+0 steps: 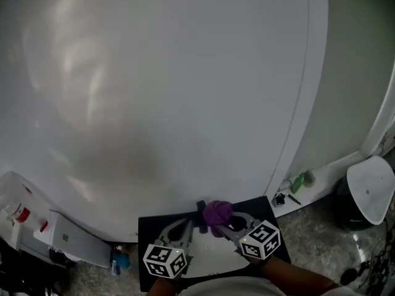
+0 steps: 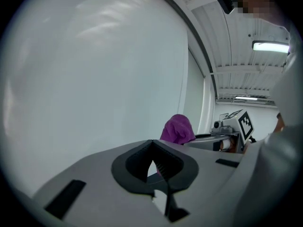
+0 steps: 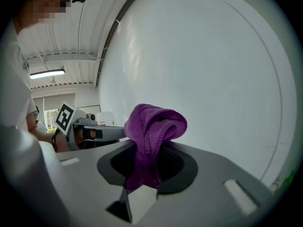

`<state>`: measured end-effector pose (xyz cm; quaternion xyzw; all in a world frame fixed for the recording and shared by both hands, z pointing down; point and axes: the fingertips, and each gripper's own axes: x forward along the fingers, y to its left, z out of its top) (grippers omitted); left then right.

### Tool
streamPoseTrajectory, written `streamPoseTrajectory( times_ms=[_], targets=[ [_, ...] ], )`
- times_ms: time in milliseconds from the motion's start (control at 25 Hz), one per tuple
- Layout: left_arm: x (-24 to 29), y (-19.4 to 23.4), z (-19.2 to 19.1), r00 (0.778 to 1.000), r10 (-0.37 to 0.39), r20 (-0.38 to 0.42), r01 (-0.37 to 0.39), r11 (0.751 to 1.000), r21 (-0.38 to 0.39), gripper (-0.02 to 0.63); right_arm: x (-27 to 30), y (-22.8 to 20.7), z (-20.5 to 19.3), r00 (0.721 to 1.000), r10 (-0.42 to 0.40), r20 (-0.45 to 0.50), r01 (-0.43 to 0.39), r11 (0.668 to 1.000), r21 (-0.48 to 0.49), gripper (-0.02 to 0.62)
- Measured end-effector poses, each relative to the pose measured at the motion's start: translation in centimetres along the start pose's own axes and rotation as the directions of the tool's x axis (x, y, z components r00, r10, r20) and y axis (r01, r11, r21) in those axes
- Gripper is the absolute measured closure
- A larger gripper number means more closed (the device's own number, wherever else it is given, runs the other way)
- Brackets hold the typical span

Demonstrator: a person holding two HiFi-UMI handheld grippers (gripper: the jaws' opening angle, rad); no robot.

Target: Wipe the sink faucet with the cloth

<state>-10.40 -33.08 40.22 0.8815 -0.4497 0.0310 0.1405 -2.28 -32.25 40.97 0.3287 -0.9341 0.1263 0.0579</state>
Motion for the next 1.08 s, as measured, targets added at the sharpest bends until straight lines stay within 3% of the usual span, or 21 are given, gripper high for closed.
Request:
streamPoseTrajectory(
  times_ms=[1080],
  targets=[
    [-0.4, -0.3, 0.2, 1.000, -0.008, 0.003, 0.008, 1.000, -0.003, 0.600, -0.5, 0.4, 1.1, 1.000, -0.016, 0.019, 0.016, 1.000, 0.001, 0.499]
  ],
)
